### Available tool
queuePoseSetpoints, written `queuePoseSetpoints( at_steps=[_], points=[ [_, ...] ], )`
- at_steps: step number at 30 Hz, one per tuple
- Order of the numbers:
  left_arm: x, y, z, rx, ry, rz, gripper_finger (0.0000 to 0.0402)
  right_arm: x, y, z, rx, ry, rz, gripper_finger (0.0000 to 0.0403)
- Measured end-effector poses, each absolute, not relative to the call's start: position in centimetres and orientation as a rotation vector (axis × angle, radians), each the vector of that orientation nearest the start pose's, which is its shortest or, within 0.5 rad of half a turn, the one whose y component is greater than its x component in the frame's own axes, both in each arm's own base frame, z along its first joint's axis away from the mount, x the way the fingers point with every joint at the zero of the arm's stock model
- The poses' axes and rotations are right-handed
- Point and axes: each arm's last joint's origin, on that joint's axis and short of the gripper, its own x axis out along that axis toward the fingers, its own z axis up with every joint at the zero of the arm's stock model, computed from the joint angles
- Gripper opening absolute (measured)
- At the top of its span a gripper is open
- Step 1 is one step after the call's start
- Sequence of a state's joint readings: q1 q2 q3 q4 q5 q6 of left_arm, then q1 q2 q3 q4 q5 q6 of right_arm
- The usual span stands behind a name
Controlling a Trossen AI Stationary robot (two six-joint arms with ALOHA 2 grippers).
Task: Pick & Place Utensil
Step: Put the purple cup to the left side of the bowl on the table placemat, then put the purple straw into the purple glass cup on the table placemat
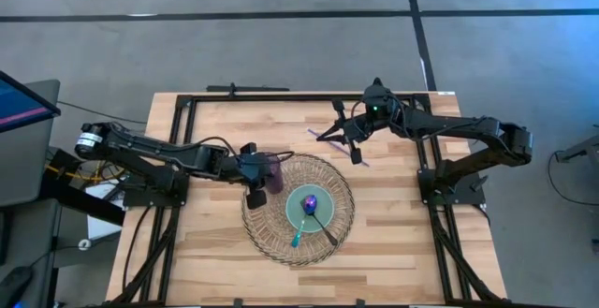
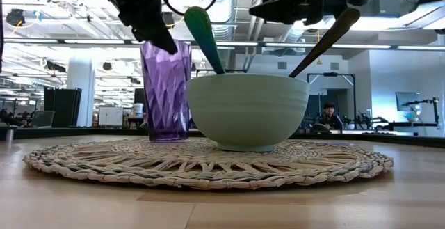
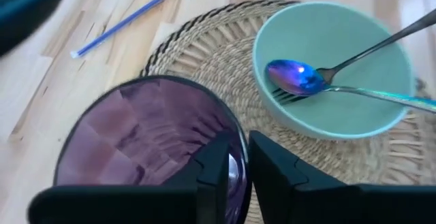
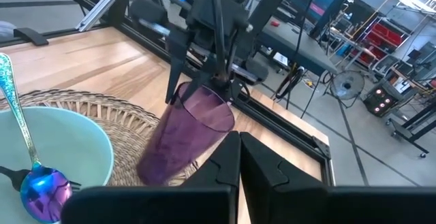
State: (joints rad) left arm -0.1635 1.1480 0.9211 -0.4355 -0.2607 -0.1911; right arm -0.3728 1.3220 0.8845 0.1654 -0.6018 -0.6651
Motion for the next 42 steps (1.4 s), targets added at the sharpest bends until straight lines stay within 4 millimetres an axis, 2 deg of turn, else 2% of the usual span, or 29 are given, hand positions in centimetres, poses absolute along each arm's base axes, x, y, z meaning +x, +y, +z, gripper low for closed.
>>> queuePoseSetpoints(
  at_steps=[6,10,17,26,31,35,42],
  points=[
    [24.5,-3.3,28.2,-0.045,0.650,0.163,0.0077,27.7,-9.1,28.5,-0.532,0.155,0.297,0.0001],
    [24.8,-3.3,28.6,-0.060,0.601,0.150,0.0079,27.7,-9.1,28.5,-0.532,0.155,0.297,0.0001],
    [23.9,-3.2,30.1,-0.064,0.521,0.144,0.0079,27.7,-9.1,28.5,-0.532,0.153,0.296,0.0001],
    [22.2,-2.9,33.1,-0.057,0.327,0.123,0.0072,27.7,-9.1,28.5,-0.525,0.156,0.296,0.0001],
    [21.4,-2.7,33.8,0.005,0.295,0.126,0.0058,27.7,-9.1,28.5,-0.407,0.186,0.265,0.0001],
    [20.8,-2.4,34.4,0.013,0.258,0.190,0.0045,27.5,-9.3,27.7,-0.331,0.298,0.176,0.0001],
    [19.1,-1.8,35.7,0.091,0.197,0.300,0.0024,26.4,-9.9,25.0,-0.103,0.637,-0.125,0.0009]
  ],
)
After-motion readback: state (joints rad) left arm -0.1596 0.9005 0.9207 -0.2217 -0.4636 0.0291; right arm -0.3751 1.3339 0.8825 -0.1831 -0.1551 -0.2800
